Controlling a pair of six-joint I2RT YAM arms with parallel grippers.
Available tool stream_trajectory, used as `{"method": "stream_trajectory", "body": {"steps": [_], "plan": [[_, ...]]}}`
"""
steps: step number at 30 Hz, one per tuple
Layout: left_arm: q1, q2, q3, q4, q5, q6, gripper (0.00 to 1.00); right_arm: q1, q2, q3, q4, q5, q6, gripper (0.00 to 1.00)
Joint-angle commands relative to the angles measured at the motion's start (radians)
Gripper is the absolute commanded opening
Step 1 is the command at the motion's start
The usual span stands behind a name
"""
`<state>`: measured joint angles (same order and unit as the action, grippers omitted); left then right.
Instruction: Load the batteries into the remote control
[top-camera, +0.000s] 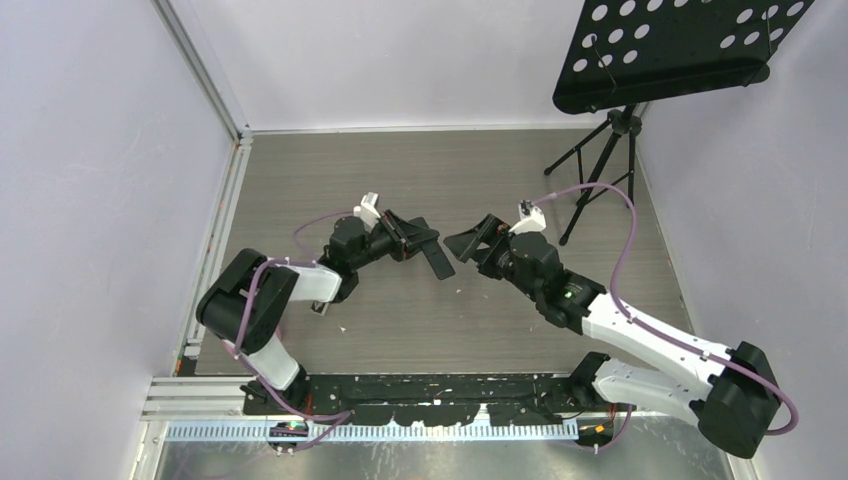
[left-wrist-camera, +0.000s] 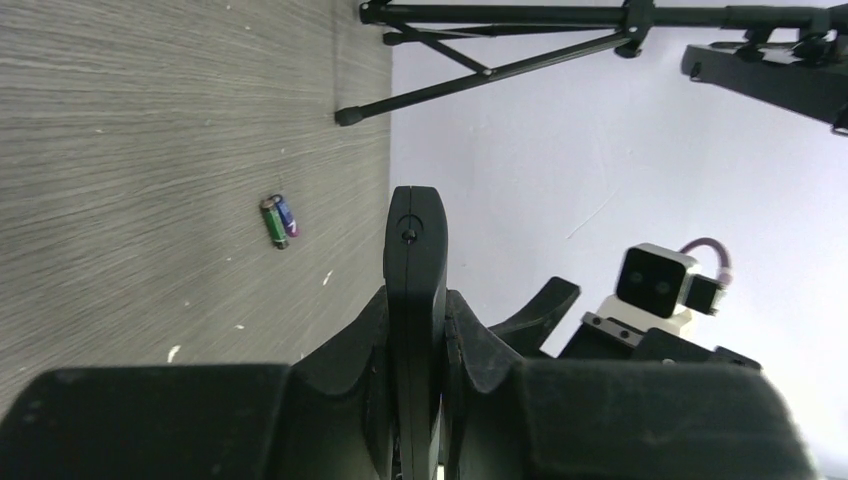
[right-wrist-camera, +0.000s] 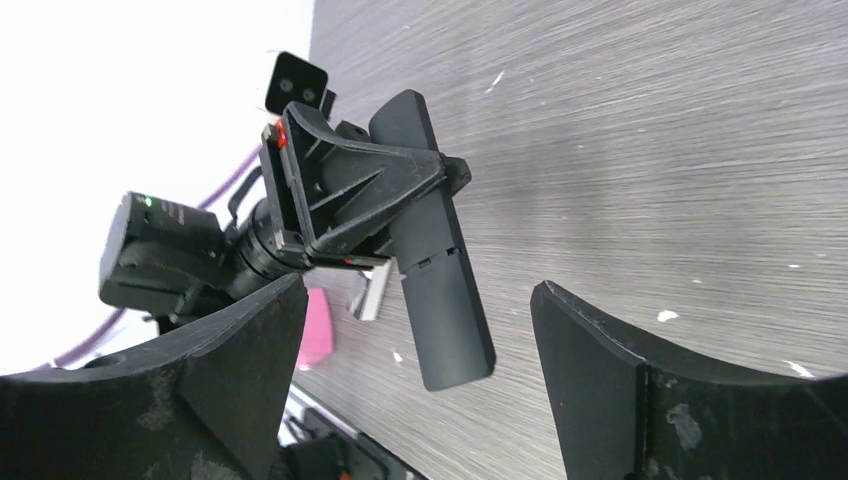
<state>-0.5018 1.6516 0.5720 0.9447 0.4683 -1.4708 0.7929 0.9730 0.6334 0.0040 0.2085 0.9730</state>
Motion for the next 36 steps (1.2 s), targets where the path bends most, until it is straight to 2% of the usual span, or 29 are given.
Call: {"method": "stream_trajectory", "body": {"steps": [1, 4, 5, 16, 21, 27, 32, 36], "plan": [[0.005, -0.055, 0.038, 0.087, -0.037, -0.079, 0.0, -0.001, 0.066, -0.001, 0.161, 0.006, 0.116, 0.82], [0.005, -0.069, 0.048, 0.099, -0.051, -0.11, 0.0, 0.0, 0.082, -0.018, 0.211, -0.004, 0.132, 0.68], [0.005, -0.076, 0.052, 0.1, -0.055, -0.115, 0.0, 0.0, 0.081, -0.027, 0.227, -0.003, 0.136, 0.66], [0.005, -0.12, 0.086, 0.049, -0.073, -0.13, 0.0, 0.0, 0.093, -0.053, 0.266, -0.036, 0.147, 0.63], [0.005, -0.136, 0.081, 0.061, -0.09, -0.197, 0.0, 0.001, 0.121, -0.066, 0.291, -0.041, 0.164, 0.52], [0.001, -0.173, 0.074, 0.109, -0.127, -0.301, 0.0, 0.009, 0.186, -0.1, 0.398, -0.055, 0.184, 0.39], [-0.024, -0.181, 0.111, 0.123, -0.098, -0.308, 0.0, 0.018, 0.245, -0.1, 0.482, -0.073, 0.197, 0.26], [-0.054, -0.19, 0.108, 0.124, -0.094, -0.303, 0.0, 0.019, 0.285, -0.084, 0.523, -0.079, 0.2, 0.22]]}}
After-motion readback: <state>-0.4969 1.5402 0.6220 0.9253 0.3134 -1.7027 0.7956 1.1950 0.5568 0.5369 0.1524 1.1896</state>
